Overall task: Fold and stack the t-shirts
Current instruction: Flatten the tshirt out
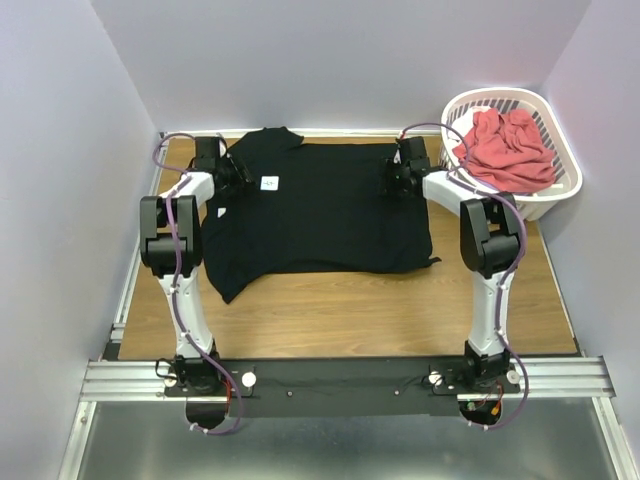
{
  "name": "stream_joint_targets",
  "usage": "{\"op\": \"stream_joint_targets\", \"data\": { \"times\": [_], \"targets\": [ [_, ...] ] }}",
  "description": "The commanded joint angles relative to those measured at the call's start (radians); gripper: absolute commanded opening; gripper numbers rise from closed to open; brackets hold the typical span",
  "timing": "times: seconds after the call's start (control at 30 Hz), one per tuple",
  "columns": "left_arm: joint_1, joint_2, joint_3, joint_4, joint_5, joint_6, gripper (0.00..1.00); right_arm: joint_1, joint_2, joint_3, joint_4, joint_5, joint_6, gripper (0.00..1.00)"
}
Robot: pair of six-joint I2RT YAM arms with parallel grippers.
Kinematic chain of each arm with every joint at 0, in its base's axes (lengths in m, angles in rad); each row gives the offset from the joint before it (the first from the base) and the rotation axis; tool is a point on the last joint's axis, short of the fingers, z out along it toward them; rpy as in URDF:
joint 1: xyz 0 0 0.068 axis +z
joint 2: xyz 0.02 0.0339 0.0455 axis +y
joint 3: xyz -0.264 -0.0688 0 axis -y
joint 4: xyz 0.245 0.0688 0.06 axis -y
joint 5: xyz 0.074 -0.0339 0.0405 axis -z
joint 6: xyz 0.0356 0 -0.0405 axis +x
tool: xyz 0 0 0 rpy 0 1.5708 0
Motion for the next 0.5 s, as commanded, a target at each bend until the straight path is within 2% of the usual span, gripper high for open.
{"op": "stream_joint_targets", "data": {
  "times": [0.0, 0.07, 0.17, 0.27, 0.4, 0.47],
  "targets": [
    [0.003, -0.128, -0.013, -0.050, 0.005, 0.054, 0.73, 0.007, -0.088, -0.013, -0.059, -0.162, -0.087, 0.69],
    [0.003, -0.217, -0.074, -0.029, -0.013, 0.051, 0.78, 0.023, -0.175, -0.061, -0.061, -0.256, -0.098, 0.72],
    [0.003, -0.400, -0.214, -0.012, -0.075, 0.069, 0.80, 0.089, -0.255, -0.159, -0.064, -0.363, -0.117, 0.73],
    [0.001, -0.589, -0.370, -0.026, -0.168, 0.114, 0.80, 0.235, -0.335, -0.231, -0.064, -0.420, -0.148, 0.73],
    [0.000, -0.886, -0.591, -0.029, -0.246, 0.154, 0.80, 0.353, -0.302, -0.228, -0.061, -0.545, -0.145, 0.73],
    [-0.005, -0.981, -0.654, -0.024, -0.265, 0.164, 0.80, 0.393, -0.274, -0.193, -0.059, -0.537, -0.147, 0.73]
  ]
}}
